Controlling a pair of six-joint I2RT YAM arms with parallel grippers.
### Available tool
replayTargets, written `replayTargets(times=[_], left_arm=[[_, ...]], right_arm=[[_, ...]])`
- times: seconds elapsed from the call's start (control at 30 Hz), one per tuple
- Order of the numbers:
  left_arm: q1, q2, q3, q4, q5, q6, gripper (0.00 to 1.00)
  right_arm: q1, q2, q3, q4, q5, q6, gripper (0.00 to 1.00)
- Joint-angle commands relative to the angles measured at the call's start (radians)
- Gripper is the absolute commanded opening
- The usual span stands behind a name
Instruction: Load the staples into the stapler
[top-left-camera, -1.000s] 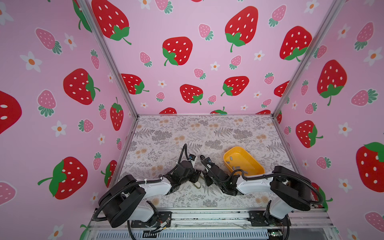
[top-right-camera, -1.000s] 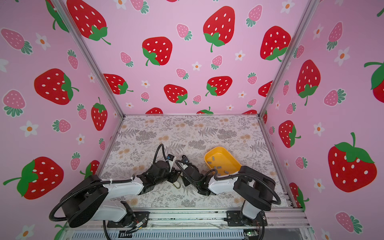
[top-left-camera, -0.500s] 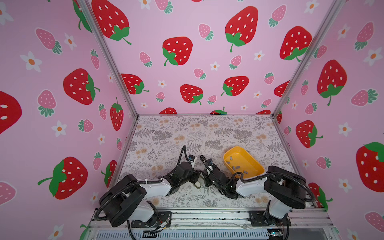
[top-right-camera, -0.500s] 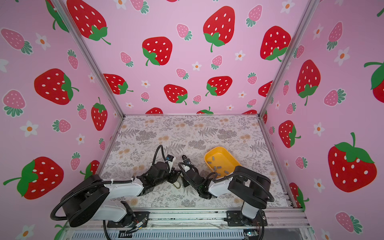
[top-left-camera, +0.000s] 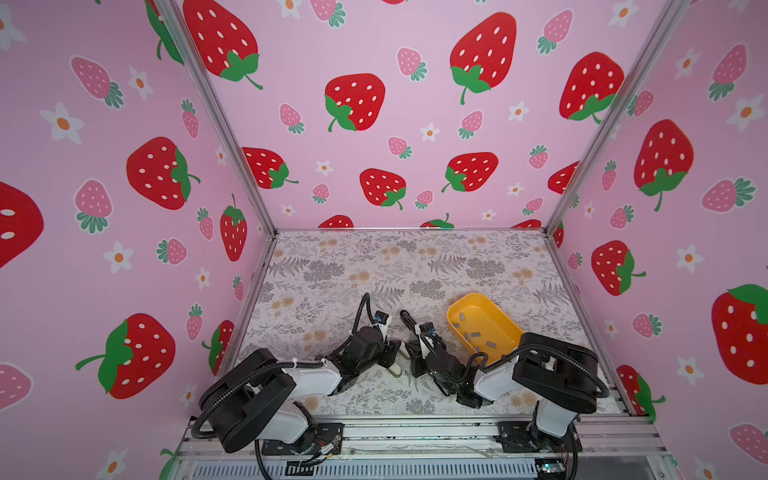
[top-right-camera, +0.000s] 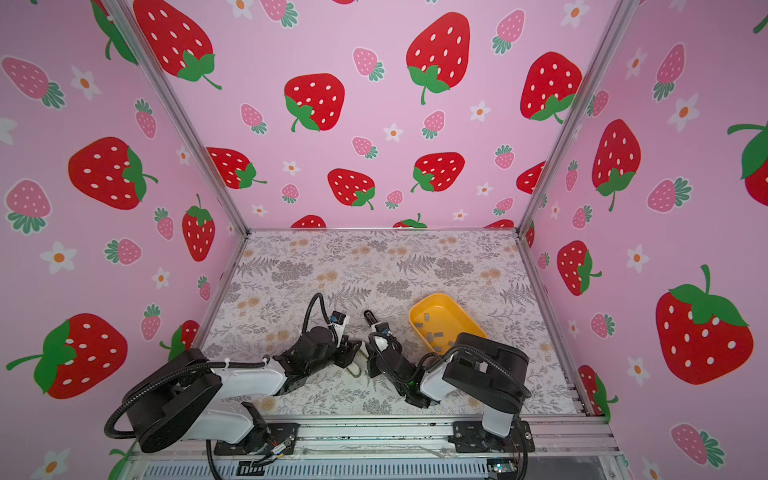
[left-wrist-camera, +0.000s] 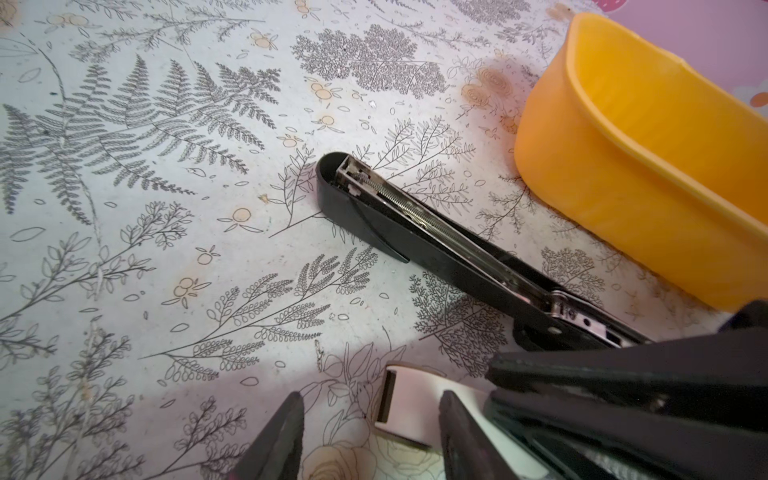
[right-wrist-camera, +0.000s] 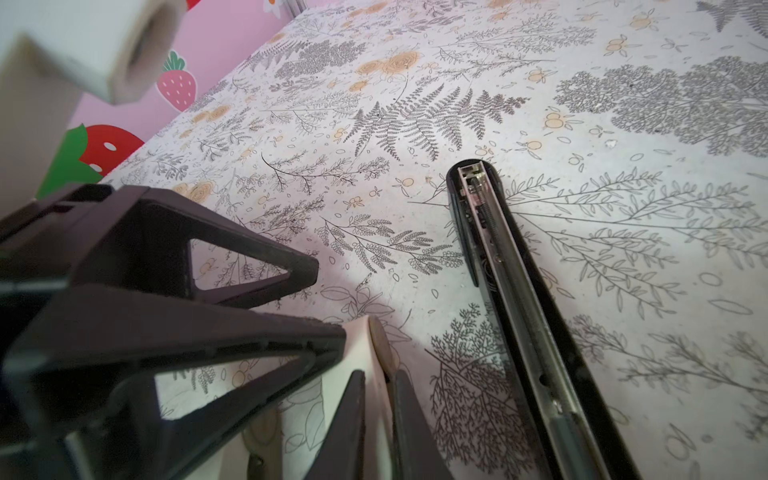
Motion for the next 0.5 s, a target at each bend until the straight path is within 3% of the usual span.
replayTargets(times=[0.0,0.37,0.47], left_arm=[[-0.005,-0.001,-0.021,-0.04,-0.022,0.022,0.54],[0.028,-0.198,0.145,-0.371,-0.114,-0.003,0.58],[0.051,-0.245,0.228,-0.477,-0.127,-0.046,0.68]], right_arm=[[0.02,0.062,-0.044,-0.19,-0.024,0.009,0.15],[-0.002,-0.289,0.212,-0.709,0.066,-0.139,0.3],[-0.004,-0.41,0.235,-0.824,0.097,-0.159,0.38]])
